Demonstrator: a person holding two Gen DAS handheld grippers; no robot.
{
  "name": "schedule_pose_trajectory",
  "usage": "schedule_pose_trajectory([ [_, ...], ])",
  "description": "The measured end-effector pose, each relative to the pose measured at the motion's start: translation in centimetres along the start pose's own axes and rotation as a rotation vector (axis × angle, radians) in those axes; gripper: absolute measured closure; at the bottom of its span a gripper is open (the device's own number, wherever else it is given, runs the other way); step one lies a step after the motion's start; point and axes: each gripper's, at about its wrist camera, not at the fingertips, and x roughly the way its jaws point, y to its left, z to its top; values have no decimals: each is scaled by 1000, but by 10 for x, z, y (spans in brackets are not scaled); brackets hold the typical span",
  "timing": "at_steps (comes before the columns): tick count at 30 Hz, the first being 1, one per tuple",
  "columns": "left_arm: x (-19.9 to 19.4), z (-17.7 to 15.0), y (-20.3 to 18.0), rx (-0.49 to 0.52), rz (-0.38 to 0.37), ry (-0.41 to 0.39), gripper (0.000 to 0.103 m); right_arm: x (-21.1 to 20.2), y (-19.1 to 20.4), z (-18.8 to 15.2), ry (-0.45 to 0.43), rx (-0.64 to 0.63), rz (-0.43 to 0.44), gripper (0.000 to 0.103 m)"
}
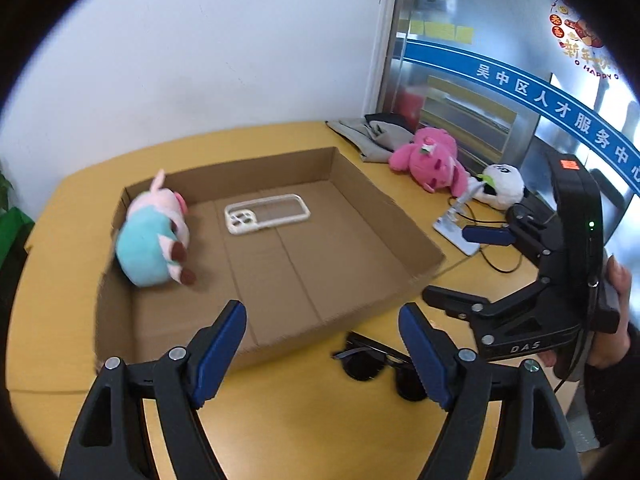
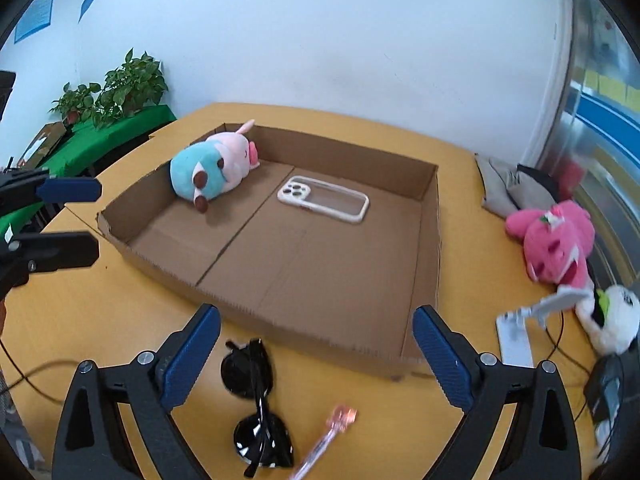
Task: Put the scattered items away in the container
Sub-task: 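Withdraw both tools from the box toward the black sunglasses, then close the right tool on one lens of the sunglasses while the left tool grips the temple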
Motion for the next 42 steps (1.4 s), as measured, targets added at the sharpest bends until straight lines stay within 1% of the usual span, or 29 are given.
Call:
schedule_pose_trajectory([
  [3, 14, -13, -8, -53, -41, 37, 24, -4, 0, -17, 12, 14, 16, 4],
  [5, 24, -20, -11, -84, -58, 60, 24, -2, 3, -30, 27, 0, 33, 4],
  [12, 68, -37, -14, -194, -152, 155, 24, 31, 9, -76, 119, -11, 163, 6],
  [15, 90, -45, -10, -246, -191, 209, 24, 42, 19, -91, 141, -51, 208, 7],
  [19, 117, -57, -2, -318, -218, 267, 24, 50, 38, -103, 161, -139, 215, 11],
  [23, 138, -67, 6, -370, -240, 317, 25, 65, 43, -109, 200, -139, 216, 16],
  [25, 146, -71, 7, -383, -250, 337, 25, 72, 44, -113, 226, -144, 216, 20],
  [26, 150, -73, 7, -386, -257, 343, 25, 74, 45, -115, 234, -153, 212, 23],
  [29, 152, -73, 3, -386, -282, 336, 25, 72, 47, -117, 234, -168, 213, 26],
  [31, 153, -72, 1, -387, -295, 333, 26, 71, 48, -118, 233, -171, 216, 30],
  [33, 153, -71, -1, -390, -302, 332, 26, 68, 48, -121, 228, -173, 220, 37],
  [37, 153, -71, -1, -402, -300, 326, 27, 63, 49, -127, 216, -163, 211, 39],
  [42, 153, -71, -2, -403, -271, 333, 42, 56, 48, -135, 204, -158, 200, 40],
])
